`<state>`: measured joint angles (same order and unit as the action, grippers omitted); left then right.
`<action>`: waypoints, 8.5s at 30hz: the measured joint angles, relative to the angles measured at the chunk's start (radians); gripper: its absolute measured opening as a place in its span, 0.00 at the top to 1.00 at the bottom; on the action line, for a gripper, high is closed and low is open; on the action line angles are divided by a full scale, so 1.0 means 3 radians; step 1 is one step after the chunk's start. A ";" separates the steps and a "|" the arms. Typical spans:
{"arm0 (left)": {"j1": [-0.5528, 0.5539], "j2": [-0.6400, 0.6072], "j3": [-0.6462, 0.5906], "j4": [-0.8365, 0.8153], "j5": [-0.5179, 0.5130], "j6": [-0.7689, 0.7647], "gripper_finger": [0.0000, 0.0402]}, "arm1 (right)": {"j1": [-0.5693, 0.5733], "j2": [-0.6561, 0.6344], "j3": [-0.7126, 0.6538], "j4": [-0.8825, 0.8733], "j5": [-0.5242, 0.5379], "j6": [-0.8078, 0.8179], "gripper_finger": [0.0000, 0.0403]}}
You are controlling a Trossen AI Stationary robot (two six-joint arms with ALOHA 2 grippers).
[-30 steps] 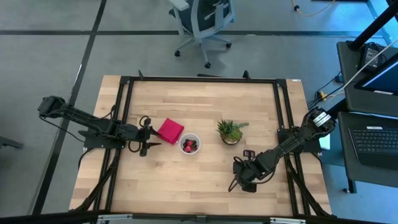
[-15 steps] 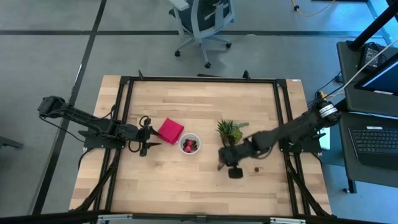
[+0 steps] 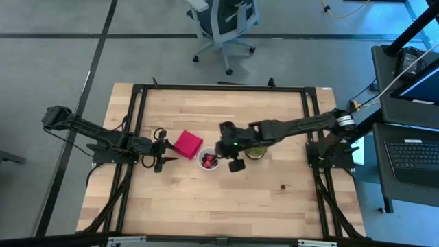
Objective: Pick and placing Produce into tupperware
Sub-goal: Put the red raspberry into the container, then put the red cherry into the container, then return to Home Position
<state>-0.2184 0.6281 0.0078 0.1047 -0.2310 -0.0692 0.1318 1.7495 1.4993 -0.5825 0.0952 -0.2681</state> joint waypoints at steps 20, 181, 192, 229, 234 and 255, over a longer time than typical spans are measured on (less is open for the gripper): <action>0.0000 0.0000 0.0000 -0.0011 0.0039 -0.0022 0.52 | -0.0146 0.1147 0.0517 -0.0103 -0.0332 -0.0375 0.77; 0.0001 -0.0001 0.0000 -0.0049 0.0036 -0.0022 0.52 | -0.0106 0.0079 -0.0380 0.0893 -0.0613 -0.0011 0.85; 0.0001 -0.0001 -0.0001 -0.0051 0.0037 -0.0022 0.52 | -0.0265 0.0704 -0.0381 0.0882 -0.0621 -0.0018 0.85; 0.0000 -0.0004 0.0039 0.0356 0.0038 0.0004 0.52 | -0.0273 0.0342 -0.0227 0.0522 -0.0615 -0.0008 0.62; 0.0000 -0.0188 0.0166 0.0469 0.0038 -0.0013 0.52 | -0.0272 -0.0247 -0.0221 0.0297 -0.0616 0.0002 0.62; 0.0059 -0.2086 0.0221 -0.0536 -0.0295 0.0348 0.52 | -0.0275 -0.3638 -0.3157 0.1584 -0.0467 0.0377 0.62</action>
<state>-0.2007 0.0022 0.0742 -0.0560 -0.3195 0.0352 0.0491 0.6582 0.5521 -0.1072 -0.0448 -0.1551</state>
